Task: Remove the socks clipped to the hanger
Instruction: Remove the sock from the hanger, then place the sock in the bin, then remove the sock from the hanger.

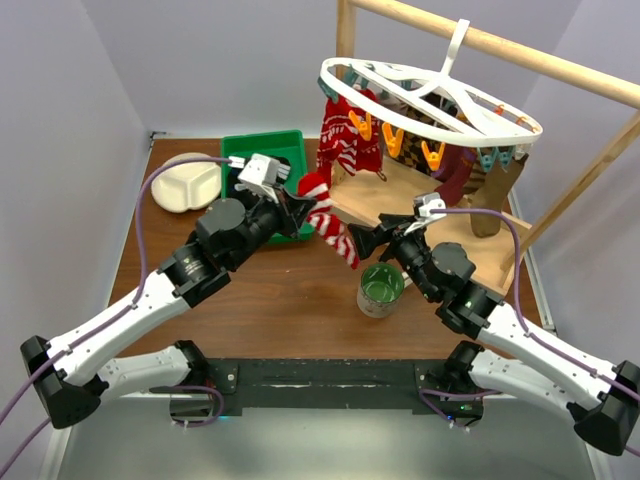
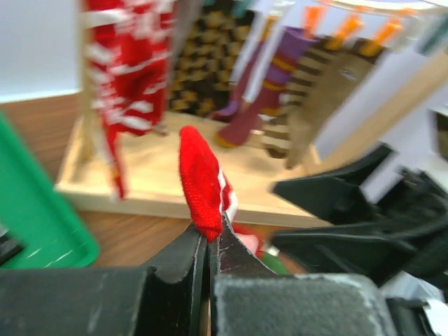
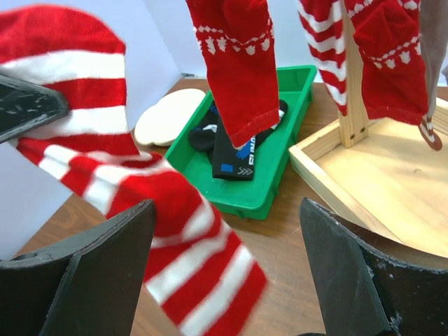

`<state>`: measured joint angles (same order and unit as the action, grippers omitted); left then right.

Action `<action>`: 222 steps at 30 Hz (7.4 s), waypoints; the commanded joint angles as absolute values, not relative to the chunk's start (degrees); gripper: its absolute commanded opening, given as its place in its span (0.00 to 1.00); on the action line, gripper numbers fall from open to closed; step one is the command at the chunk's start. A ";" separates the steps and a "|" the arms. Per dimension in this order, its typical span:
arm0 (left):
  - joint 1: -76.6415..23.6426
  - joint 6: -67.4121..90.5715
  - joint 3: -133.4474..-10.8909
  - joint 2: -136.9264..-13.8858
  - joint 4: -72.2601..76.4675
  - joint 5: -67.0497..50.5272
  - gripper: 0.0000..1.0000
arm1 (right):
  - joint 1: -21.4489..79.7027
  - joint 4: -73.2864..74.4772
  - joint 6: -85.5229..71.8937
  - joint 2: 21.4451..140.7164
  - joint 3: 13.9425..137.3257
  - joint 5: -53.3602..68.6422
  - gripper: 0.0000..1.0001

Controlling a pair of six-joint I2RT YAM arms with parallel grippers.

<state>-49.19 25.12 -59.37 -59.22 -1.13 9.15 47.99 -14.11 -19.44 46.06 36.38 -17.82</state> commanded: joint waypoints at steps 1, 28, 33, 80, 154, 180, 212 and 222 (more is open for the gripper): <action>-42.82 29.17 -58.89 -58.27 -8.26 15.82 0.00 | 47.99 -13.19 -20.57 45.00 36.74 -21.27 0.87; -17.07 21.10 -75.21 -96.30 10.19 7.31 0.00 | 47.99 -5.28 -18.89 41.84 41.22 -20.39 0.88; -11.70 22.05 -85.85 -111.59 6.25 -2.80 0.44 | 47.99 -3.69 -19.07 41.57 42.89 -19.87 0.88; -26.98 23.38 -67.05 -79.09 29.27 -16.44 0.74 | 47.99 -7.56 -20.92 47.20 41.22 -18.72 0.89; -48.25 20.92 -61.35 -71.98 21.88 -7.47 0.00 | 47.81 -31.46 -12.30 57.31 42.45 -18.98 0.32; -48.34 23.03 -68.99 -72.07 23.12 -3.26 0.53 | 47.81 -29.27 -13.71 57.66 41.04 -17.49 0.00; -48.25 19.33 -77.17 -74.36 17.05 6.86 0.58 | 47.81 -28.48 -13.62 58.27 42.19 -16.26 0.00; -48.16 18.90 -77.43 -74.62 18.10 5.10 0.60 | 47.81 -28.30 -13.71 58.10 42.45 -15.82 0.00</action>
<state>-48.07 19.92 -76.18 -74.76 15.79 5.91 47.92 -27.42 -13.43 58.13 40.51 -16.60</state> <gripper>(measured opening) 0.593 0.048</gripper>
